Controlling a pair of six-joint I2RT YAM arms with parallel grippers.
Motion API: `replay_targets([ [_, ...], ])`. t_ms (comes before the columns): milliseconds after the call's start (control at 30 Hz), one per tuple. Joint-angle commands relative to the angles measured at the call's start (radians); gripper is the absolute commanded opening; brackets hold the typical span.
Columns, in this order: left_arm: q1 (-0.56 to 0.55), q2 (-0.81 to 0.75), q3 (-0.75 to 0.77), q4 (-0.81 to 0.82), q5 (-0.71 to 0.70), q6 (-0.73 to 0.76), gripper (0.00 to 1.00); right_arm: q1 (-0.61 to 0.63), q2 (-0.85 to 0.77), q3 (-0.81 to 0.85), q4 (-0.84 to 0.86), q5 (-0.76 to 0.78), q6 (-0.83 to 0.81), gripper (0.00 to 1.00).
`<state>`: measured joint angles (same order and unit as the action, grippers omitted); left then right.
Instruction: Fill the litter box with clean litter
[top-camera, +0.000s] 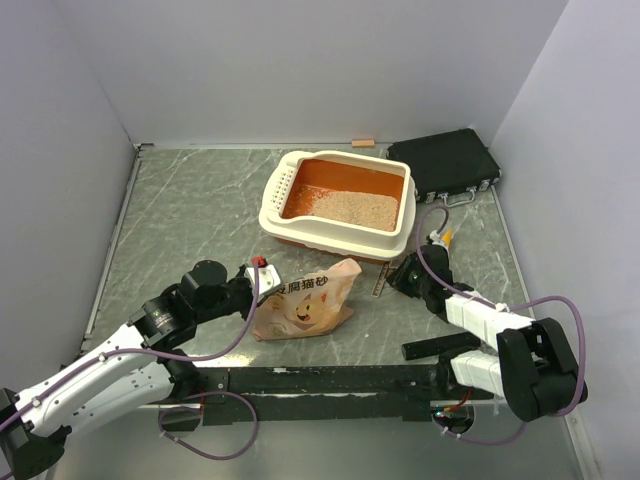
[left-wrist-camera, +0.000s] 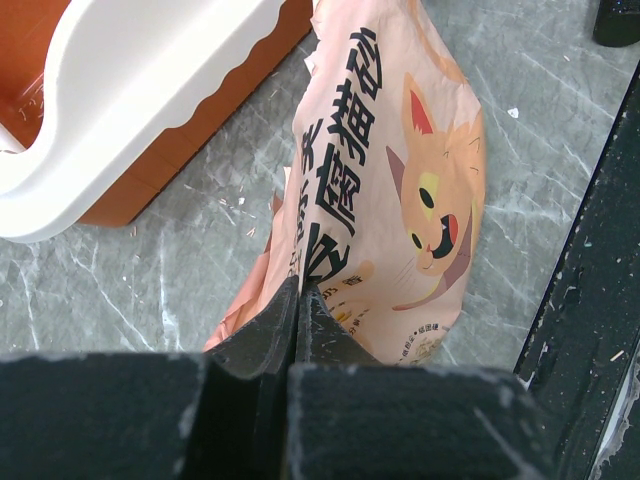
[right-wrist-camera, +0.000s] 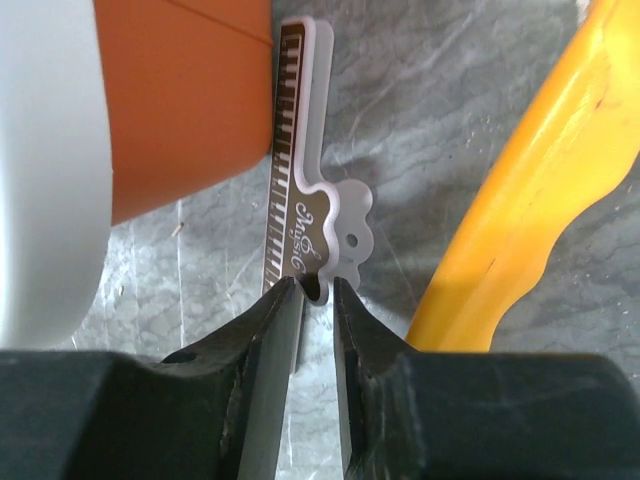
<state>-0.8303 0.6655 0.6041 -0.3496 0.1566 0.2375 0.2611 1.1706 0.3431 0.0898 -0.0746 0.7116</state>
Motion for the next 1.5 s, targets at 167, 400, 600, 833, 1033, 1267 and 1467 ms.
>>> replay_targets([
  [167, 0.002, -0.015, 0.002, 0.081, -0.014, -0.021, 0.01, -0.003, -0.012, -0.004, 0.077, 0.053, 0.012, 0.28],
  [400, 0.002, -0.007, 0.002, 0.084, -0.011, -0.023, 0.01, -0.002, 0.012, -0.009, 0.119, 0.056, 0.019, 0.27],
  [600, 0.002, -0.004, -0.001, 0.086, -0.020, -0.027, 0.01, -0.002, 0.040, -0.004, 0.165, 0.027, 0.002, 0.00],
  [833, 0.002, -0.020, -0.004, 0.083, -0.042, -0.029, 0.13, 0.004, -0.156, -0.039, 0.038, 0.071, -0.026, 0.00],
  [1033, 0.000, -0.021, 0.042, 0.057, 0.049, -0.012, 0.34, 0.027, -0.423, -0.044, -0.264, 0.130, -0.032, 0.00],
  [1267, 0.000, 0.011, 0.131, -0.014, 0.118, -0.021, 0.42, 0.070, -0.644, 0.022, -0.557, 0.180, -0.041, 0.00],
  [1467, -0.001, 0.036, 0.239, -0.072, 0.155, -0.075, 0.44, 0.082, -0.807, 0.137, -0.714, 0.240, -0.098, 0.00],
])
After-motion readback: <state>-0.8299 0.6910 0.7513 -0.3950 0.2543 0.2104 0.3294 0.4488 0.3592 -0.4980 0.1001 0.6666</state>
